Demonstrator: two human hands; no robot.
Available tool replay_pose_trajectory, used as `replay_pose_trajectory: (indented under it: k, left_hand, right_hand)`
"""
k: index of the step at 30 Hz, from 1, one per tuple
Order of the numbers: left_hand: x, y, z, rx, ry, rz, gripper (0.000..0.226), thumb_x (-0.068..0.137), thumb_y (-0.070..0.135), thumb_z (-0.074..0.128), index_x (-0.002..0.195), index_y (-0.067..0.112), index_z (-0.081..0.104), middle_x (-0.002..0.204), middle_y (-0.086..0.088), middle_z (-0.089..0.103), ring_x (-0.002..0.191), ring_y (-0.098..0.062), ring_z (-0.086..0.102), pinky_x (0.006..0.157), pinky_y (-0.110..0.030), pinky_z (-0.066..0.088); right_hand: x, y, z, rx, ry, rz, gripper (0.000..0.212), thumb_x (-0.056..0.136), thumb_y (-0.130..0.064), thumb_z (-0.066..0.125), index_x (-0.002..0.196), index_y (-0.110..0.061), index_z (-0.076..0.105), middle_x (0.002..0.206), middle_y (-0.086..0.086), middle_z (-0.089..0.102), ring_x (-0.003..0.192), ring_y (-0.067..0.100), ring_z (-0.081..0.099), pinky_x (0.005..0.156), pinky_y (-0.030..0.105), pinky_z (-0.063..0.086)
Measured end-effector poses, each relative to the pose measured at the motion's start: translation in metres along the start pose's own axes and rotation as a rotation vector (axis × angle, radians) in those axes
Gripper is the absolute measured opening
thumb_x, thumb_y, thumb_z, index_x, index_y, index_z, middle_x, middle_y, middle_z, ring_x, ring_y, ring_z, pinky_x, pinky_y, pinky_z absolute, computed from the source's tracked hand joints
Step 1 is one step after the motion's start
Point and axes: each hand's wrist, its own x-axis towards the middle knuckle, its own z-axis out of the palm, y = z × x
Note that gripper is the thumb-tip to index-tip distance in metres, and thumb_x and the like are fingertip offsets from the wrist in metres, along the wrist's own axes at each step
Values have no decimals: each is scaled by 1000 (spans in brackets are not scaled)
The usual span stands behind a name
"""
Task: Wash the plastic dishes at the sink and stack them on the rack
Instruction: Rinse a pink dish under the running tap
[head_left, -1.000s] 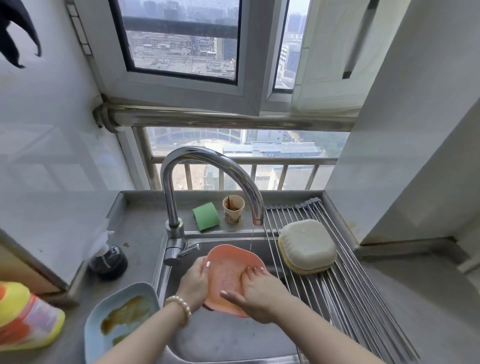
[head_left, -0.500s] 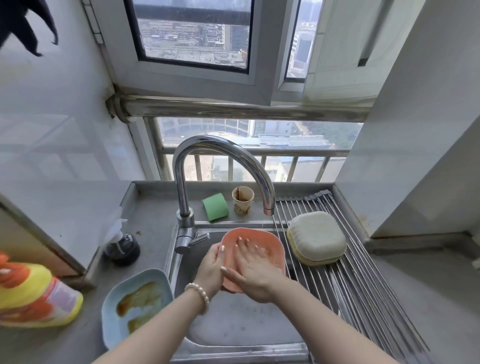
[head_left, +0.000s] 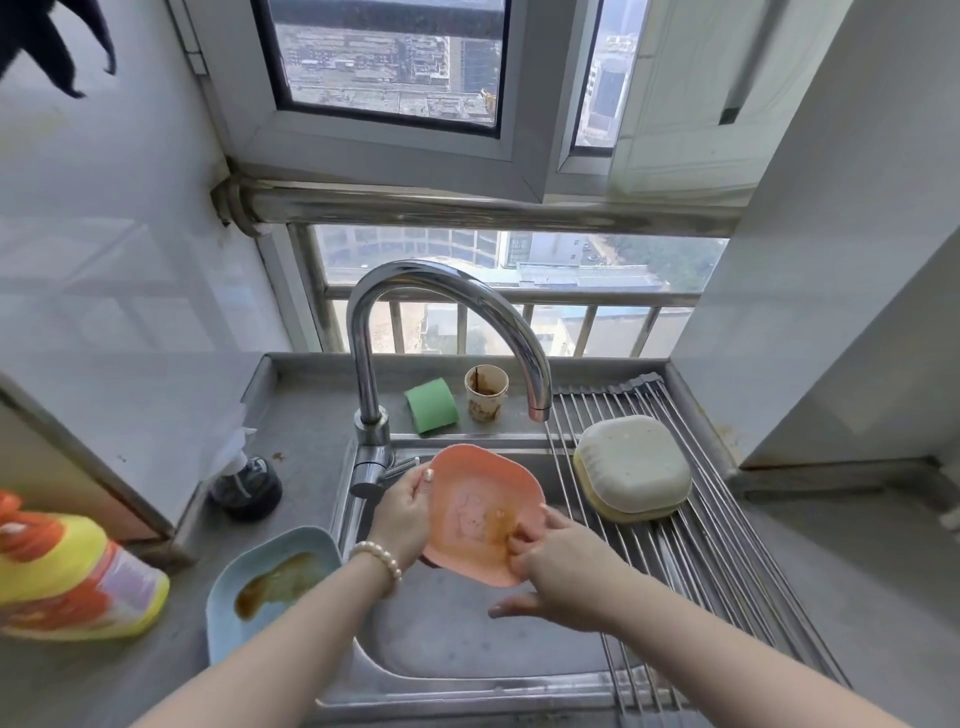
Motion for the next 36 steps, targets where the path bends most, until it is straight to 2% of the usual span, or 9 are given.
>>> replay_pose_trajectory:
  k: [3, 11, 14, 17, 21, 25, 28, 32, 36]
  left_hand:
    - [-8, 1, 10, -13, -18, -6, 27, 102, 26, 40, 114, 19, 63, 101, 1, 68, 96, -19, 63, 91, -40, 50]
    - [-12, -3, 28, -352, -79, -146, 22, 102, 18, 42, 98, 18, 63, 94, -6, 69, 98, -26, 64, 96, -42, 49]
    - [-10, 2, 17, -289, -34, -131, 25, 103, 19, 40, 93, 22, 63, 83, -3, 67, 80, -18, 62, 76, -33, 52]
    - [-9, 7, 4, -191, -6, -103, 25, 102, 23, 41, 91, 23, 64, 82, -3, 68, 78, -20, 62, 77, -41, 53]
    - [1, 9, -12, -73, -1, -143, 22, 102, 24, 43, 105, 20, 64, 85, 2, 65, 77, -16, 62, 75, -38, 55]
    - [-3, 11, -13, -290, -184, -378, 21, 102, 16, 42, 112, 14, 60, 89, -11, 63, 57, -19, 63, 46, -32, 55]
    - [-8, 11, -6, -554, -257, -506, 31, 98, 7, 38, 120, 17, 56, 91, -9, 56, 69, -18, 51, 63, -33, 46]
    - [-17, 10, 8, -694, -272, -482, 35, 98, 33, 46, 105, 5, 65, 97, -11, 65, 84, -22, 60, 81, -34, 46]
    - [-28, 18, 24, -593, -190, -378, 29, 91, 42, 53, 88, 14, 60, 69, 1, 63, 63, -13, 60, 61, -28, 49]
  right_hand:
    - [11, 4, 0, 41, -37, 197, 133, 56, -90, -5, 149, 3, 17, 156, 18, 19, 147, 29, 8, 118, 50, -5]
    - [35, -41, -9, 508, 7, 30, 95, 84, -74, 6, 149, -9, -18, 157, 9, -20, 143, 16, -23, 116, 35, -17]
    - [21, -48, -6, 558, -19, -79, 86, 94, -61, 35, 152, -15, -9, 160, 7, -9, 146, 17, -10, 117, 28, -4]
    - [7, -36, 0, 389, 40, -94, 72, 94, -43, 54, 152, -18, 19, 157, 7, 23, 144, 23, 21, 115, 36, 25]
    - [-1, -7, 13, 202, 359, -164, 31, 85, -45, 62, 102, -20, 70, 105, -3, 70, 107, 21, 59, 100, 35, 44]
    - [0, 14, 32, 559, 680, -43, 46, 77, -62, 58, 65, -18, 62, 67, -10, 62, 67, 3, 55, 84, 19, 44]
    - [3, 12, 18, 1085, 785, 97, 35, 82, -39, 69, 63, -13, 58, 58, -6, 52, 58, 1, 44, 58, 17, 35]
    - [25, 16, -3, 1439, 819, 344, 32, 94, -14, 58, 63, -15, 51, 57, -10, 44, 56, 2, 39, 55, 16, 31]
    - [54, 22, -16, 1488, 895, 615, 30, 101, -17, 44, 71, -13, 51, 67, -1, 47, 67, 13, 44, 58, 20, 32]
